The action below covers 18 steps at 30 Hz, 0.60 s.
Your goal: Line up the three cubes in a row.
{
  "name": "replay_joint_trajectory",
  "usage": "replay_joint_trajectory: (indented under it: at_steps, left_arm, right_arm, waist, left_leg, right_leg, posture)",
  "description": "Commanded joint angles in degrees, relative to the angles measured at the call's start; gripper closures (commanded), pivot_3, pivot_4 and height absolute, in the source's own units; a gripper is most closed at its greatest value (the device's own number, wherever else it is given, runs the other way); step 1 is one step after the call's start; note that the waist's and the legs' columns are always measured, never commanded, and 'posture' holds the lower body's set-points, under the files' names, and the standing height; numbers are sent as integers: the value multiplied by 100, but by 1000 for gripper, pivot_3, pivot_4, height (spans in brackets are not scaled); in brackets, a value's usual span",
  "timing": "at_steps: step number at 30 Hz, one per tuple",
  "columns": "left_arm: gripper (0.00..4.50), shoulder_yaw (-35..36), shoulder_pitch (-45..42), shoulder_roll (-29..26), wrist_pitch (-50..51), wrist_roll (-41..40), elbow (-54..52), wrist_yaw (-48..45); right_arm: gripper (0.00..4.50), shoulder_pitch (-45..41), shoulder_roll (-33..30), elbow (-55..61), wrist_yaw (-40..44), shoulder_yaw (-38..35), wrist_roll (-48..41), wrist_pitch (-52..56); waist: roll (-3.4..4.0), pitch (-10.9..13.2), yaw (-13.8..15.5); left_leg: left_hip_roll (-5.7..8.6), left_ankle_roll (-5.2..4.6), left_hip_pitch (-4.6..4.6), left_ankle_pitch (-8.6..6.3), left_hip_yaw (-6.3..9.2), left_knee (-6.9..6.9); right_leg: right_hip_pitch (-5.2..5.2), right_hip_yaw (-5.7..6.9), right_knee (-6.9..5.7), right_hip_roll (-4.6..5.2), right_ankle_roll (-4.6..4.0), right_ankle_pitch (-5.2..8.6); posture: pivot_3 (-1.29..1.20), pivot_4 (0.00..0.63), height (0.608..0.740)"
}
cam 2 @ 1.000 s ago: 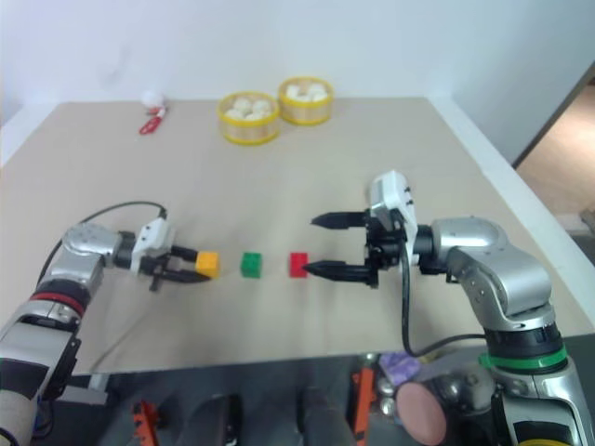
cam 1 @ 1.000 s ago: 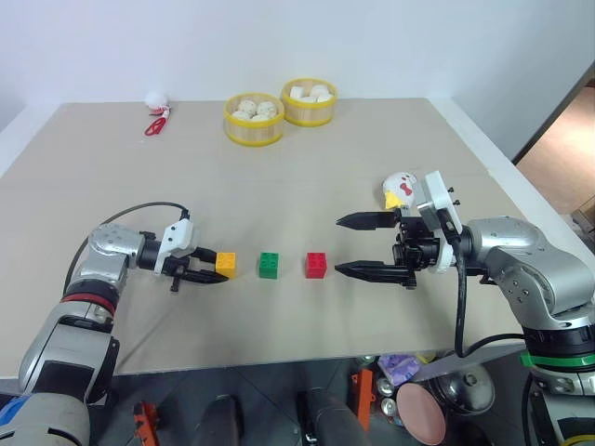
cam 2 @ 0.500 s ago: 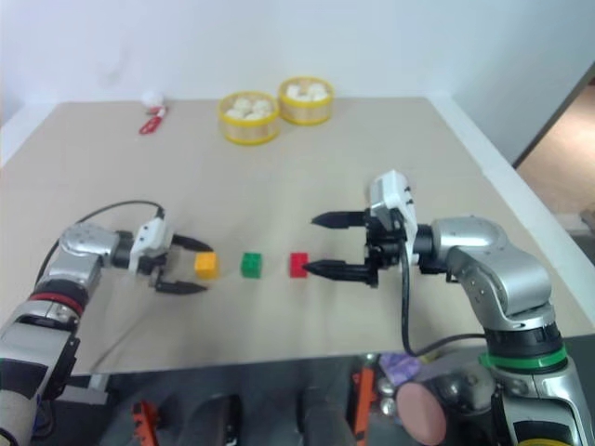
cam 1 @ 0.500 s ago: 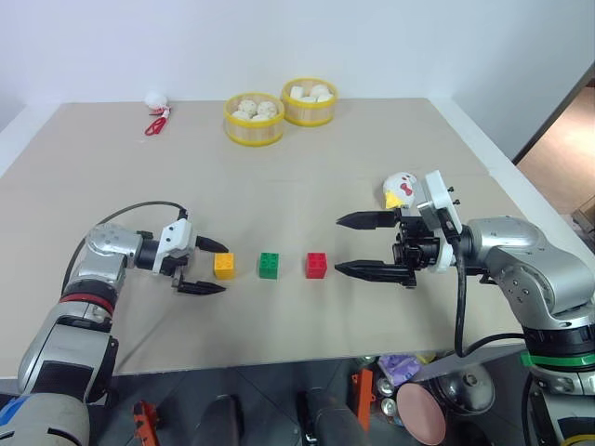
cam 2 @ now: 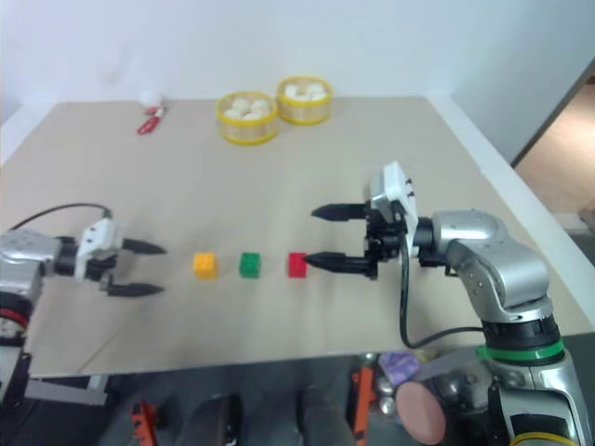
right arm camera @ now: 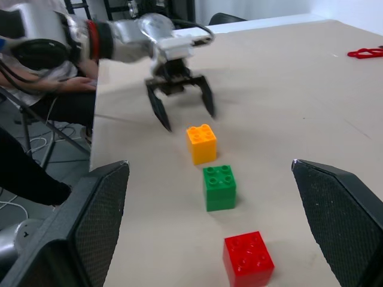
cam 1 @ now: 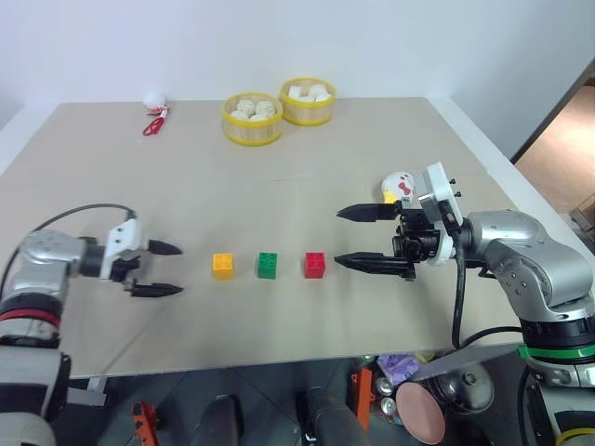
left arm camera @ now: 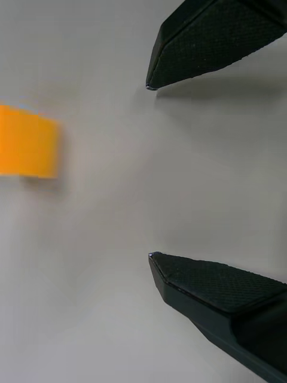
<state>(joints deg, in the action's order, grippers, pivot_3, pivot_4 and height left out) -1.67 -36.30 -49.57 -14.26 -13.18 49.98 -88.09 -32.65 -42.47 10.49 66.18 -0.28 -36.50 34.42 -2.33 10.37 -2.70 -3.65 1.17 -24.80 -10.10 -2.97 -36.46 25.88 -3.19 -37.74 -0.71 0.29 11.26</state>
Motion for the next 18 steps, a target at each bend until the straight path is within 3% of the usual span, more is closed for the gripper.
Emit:
replay_joint_trajectory:
  at_steps: [1, 4, 8, 11, 18]
  left_arm:
    - [13, 761, 735, -14, 1336, -533, -1440, 1199]
    - [13, 1500, 1789, 303, 2255, -1053, -3086, 2320]
    - [13, 2286, 2956, 1114, 3330, -1640, -4854, 3930]
    - [13, 2470, 3672, 2085, 3802, -1759, -6023, 5359]
    - [13, 2569, 3802, 3110, 3805, -1757, -6722, 6722]
  right_arm:
    - [0, -105, 199, -398, -558, -140, 438, -346]
    - [0, 58, 517, -686, -1228, -341, 565, -305]
    - [0, 672, 1002, -538, -2009, -577, 599, -287]
    - [0, 1133, 1565, -322, -2808, -822, 456, -125]
    - [0, 1457, 2211, 67, -3585, -897, 371, 19]
  waist:
    - [-1, -1, 10]
    - [-3, -1, 9]
    - [-4, -2, 21]
    - [-4, -4, 18]
    - [-8, -3, 7]
  left_leg:
    - [0, 0, 0, 0, 2, -1]
    - [-3, 0, 1, 0, -5, -7]
    - [-2, 1, 2, 0, -2, -6]
    - [-3, 0, 13, 0, -3, -3]
    - [11, -7, 60, 5, 9, -5]
  right_leg:
    - [-2, 2, -2, 1, -6, 4]
    - [-1, -1, -11, 9, -4, 4]
    - [-2, 0, -19, 12, 22, -2]
    - [-6, -4, -23, 6, 21, -1]
    - [-41, -15, -29, -3, -11, -12]
  posture:
    - [0, 150, 740]
    - [0, 150, 740]
    - [0, 150, 740]
    - [0, 150, 740]
    - [0, 150, 740]
